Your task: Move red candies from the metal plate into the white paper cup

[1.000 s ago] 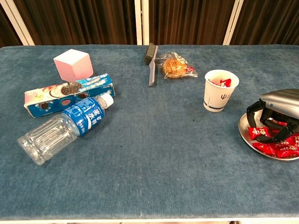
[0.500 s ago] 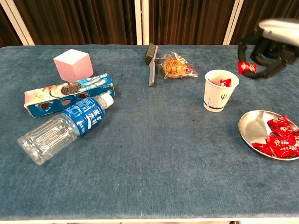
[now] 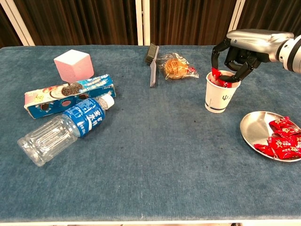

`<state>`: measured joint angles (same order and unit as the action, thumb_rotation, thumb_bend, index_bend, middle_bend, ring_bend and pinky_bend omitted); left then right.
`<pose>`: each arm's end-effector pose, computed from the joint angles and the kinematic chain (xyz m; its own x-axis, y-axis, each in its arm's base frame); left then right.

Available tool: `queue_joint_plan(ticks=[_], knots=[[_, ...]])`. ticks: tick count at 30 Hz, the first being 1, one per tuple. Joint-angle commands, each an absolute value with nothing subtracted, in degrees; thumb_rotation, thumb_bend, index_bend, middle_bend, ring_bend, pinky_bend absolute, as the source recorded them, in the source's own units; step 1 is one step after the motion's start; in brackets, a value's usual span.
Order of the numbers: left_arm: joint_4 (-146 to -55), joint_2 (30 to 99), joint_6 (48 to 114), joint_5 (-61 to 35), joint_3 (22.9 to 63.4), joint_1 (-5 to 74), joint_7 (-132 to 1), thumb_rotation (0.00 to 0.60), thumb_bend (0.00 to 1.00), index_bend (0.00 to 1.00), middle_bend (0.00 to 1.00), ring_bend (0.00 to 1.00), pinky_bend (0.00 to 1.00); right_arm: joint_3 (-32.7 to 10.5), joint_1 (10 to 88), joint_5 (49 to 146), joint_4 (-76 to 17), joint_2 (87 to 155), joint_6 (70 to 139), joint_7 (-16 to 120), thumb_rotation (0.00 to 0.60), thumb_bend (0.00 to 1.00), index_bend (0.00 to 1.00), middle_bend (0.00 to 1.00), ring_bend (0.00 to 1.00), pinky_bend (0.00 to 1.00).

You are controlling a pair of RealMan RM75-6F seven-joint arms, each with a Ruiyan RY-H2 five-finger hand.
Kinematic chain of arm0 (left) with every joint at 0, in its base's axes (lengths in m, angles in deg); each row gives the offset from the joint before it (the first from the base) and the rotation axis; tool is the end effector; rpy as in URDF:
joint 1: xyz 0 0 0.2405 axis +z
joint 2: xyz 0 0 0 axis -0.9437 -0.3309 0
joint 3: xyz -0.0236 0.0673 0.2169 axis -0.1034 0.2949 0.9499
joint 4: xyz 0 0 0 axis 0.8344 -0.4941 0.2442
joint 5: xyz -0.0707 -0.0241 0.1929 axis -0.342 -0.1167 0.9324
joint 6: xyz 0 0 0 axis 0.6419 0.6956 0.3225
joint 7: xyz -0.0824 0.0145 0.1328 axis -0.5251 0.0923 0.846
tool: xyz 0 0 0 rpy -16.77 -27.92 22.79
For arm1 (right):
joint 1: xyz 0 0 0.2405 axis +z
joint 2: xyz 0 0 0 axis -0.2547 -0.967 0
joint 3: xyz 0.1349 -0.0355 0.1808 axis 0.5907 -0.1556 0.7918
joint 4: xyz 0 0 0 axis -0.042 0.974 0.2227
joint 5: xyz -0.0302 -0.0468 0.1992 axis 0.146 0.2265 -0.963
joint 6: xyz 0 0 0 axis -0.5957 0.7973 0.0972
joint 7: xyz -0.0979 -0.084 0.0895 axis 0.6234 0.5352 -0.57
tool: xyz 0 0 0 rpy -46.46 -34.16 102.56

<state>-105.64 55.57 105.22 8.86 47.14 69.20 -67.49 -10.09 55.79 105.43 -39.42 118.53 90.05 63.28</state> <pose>-0.3272 0.1789 0.1386 0.4405 -0.0619 0.8956 0.8949 0.1095 -0.4325 -0.1442 -0.3509 0.0166 0.4498 -0.2688 0.8517 -0.8569 -0.3988 0.3266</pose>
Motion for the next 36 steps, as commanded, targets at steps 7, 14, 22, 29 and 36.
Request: queue_joint_plan(ticks=[7, 14, 22, 29, 36], knots=[[-105.55, 55.7, 105.15, 8.95, 47.07, 69.0, -67.59, 0.6, 0.0, 0.09, 0.09, 0.0, 0.0, -11.98, 52.21, 109.32, -43.7, 113.73, 96.49, 62.8, 0.6, 0.51, 0.42, 0.93, 1.0, 1.0], [-105.24, 56.08, 104.95, 9.23, 47.02, 68.63, -67.88, 0.6, 0.0, 0.09, 0.09, 0.0, 0.0, -18.99, 45.65, 115.46, -47.15, 106.44, 102.19, 65.08, 0.6, 0.4, 0.49, 0.93, 1.0, 1.0], [-106.3, 56.02, 105.81, 10.32, 47.1, 68.38, -67.15, 0.6, 0.0, 0.09, 0.09, 0.0, 0.0, -24.18, 43.06, 115.98, -45.21, 103.96, 98.96, 67.87, 0.6, 0.39, 0.52, 0.93, 1.0, 1.0], [-106.85, 55.83, 106.41, 10.44, 47.35, 68.78, -66.72, 0.6, 0.0, 0.09, 0.09, 0.0, 0.0, -23.07, 44.4, 114.59, -40.81, 107.89, 95.72, 68.36, 0.6, 0.39, 0.52, 0.93, 1.0, 1.0], [-106.53, 55.81, 106.37, 9.89, 47.46, 69.19, -67.1, 0.6, 0.0, 0.09, 0.09, 0.0, 0.0, -21.99, 46.0, 113.16, -39.3, 109.87, 92.92, 69.43, 0.6, 0.39, 0.52, 0.93, 1.0, 1.0]])
